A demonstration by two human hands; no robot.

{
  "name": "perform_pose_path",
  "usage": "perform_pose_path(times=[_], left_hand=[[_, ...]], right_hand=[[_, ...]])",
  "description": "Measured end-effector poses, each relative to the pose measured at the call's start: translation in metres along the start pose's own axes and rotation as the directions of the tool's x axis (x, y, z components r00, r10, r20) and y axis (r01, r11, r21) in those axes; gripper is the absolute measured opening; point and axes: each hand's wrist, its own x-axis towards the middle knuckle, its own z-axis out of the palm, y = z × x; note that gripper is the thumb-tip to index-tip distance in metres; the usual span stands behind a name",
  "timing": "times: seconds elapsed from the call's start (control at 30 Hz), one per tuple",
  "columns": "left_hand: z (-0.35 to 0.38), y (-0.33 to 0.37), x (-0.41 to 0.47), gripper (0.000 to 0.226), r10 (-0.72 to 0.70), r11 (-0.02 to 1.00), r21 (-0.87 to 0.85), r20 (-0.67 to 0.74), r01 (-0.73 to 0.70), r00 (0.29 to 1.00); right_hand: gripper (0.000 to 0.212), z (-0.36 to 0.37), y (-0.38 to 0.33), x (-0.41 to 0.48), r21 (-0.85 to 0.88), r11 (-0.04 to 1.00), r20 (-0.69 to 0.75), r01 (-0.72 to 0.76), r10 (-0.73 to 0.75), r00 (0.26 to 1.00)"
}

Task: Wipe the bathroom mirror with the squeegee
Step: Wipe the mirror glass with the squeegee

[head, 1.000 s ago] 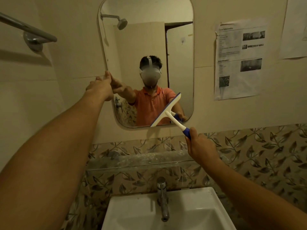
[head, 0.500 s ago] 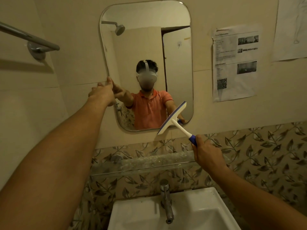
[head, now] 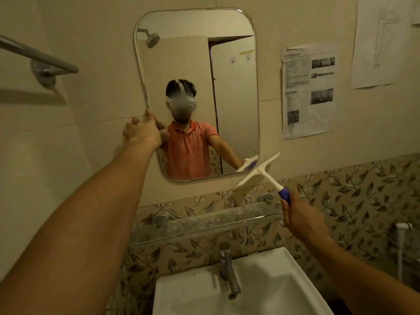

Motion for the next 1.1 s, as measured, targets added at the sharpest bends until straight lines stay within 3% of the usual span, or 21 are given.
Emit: perform_pose_path(times=[0.23,0.47,0.63,1.1], left_hand=[[-0.001,-0.007,-0.004,0.092,0.056,0.998,-0.011,0.021,-0.056,0.998],[0.001,-0.012,0.001,0.086,0.094,0.996,-0.004,0.030,-0.094,0.995],[-0.003,-0.014,0.003,0.087,0.114,0.994,-0.008,0.035,-0.113,0.993],[0.000,-0.016,0.015,0.091,0.115,0.993,0.024,0.029,-0.116,0.993]], right_hand=[[0.022,-0.036,-0.054,0.020,0.265,0.964,-0.159,-0.033,0.078,0.984],[0.027,-0.095,-0.152,0.093,0.557,0.828,-0.234,-0.066,0.233,0.944],[0.036,-0.124,-0.183,0.137,0.518,0.854,-0.308,-0.052,0.243,0.920],[0.032,-0.088,-0.157,0.110,0.347,0.929,-0.204,-0.129,0.209,0.957]])
